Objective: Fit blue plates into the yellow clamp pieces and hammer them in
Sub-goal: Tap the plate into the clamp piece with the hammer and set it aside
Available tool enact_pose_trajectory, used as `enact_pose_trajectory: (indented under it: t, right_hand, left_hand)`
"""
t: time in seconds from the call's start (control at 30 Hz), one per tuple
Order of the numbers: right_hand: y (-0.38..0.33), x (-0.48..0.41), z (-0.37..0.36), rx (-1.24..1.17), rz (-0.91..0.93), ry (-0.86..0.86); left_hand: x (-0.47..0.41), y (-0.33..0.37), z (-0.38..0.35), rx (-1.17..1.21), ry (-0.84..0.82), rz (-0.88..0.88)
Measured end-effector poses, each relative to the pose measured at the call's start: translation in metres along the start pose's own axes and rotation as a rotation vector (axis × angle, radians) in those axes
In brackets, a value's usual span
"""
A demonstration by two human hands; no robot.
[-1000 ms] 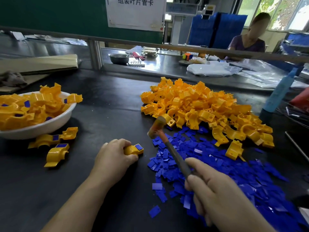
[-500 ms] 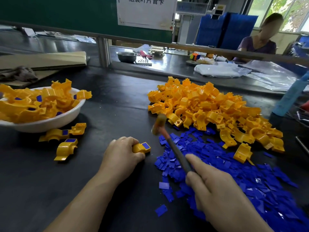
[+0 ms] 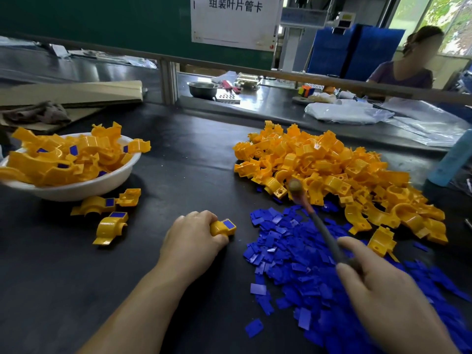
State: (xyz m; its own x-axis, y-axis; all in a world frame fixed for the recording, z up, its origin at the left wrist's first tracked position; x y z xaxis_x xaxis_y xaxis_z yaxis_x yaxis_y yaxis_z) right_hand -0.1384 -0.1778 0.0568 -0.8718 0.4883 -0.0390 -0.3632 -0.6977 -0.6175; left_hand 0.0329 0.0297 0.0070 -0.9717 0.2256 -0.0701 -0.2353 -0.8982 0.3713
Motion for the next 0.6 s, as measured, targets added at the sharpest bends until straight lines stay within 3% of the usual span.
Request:
enact_pose_trajectory:
  t: [0.1, 0.23, 0.33, 0.43, 0.5, 0.6]
  right_hand:
    - [0.022, -0.005, 0.013, 0.196, -0.069, 0.087]
    - [0.047, -0.011, 0.027, 0.329, -0.180, 0.164]
    - [0.062, -0.014, 0.034, 0.344, -0.223, 0.207]
    - [0.072, -0.014, 0.039, 0.333, -0.254, 0.226]
    - [0.074, -0.014, 0.042, 0.324, -0.274, 0.234]
    - [0.075, -0.014, 0.044, 0.295, -0.269, 0.224]
  left_hand:
    - [-0.002, -0.011, 0.013, 0.016, 0.121, 0.171]
    - [-0.005, -0.030, 0.027, -0.254, 0.223, 0.340]
    - [-0.002, -0.021, 0.022, -0.310, 0.269, 0.233]
    - [-0.004, -0.004, 0.002, -0.187, 0.157, -0.021]
    - [-0.008, -0.004, -0.008, -0.137, 0.053, -0.004]
    - [-0.016, -0.023, -0.009, -0.256, 0.051, 0.165]
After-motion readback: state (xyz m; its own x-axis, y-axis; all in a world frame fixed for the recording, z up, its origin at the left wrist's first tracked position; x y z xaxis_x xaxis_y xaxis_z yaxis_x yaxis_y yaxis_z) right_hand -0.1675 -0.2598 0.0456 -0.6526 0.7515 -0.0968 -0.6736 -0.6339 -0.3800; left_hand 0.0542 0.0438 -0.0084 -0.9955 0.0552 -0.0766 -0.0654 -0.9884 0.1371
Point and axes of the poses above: each hand's wrist, its own x-axis away from the middle knuckle, its own z-axis out of the back of the hand, y = z × x, the point moved 2 cm from there along -x, towards the middle knuckle, and after that the axes turned 9 degrees about -x, right-handed, at the moved point
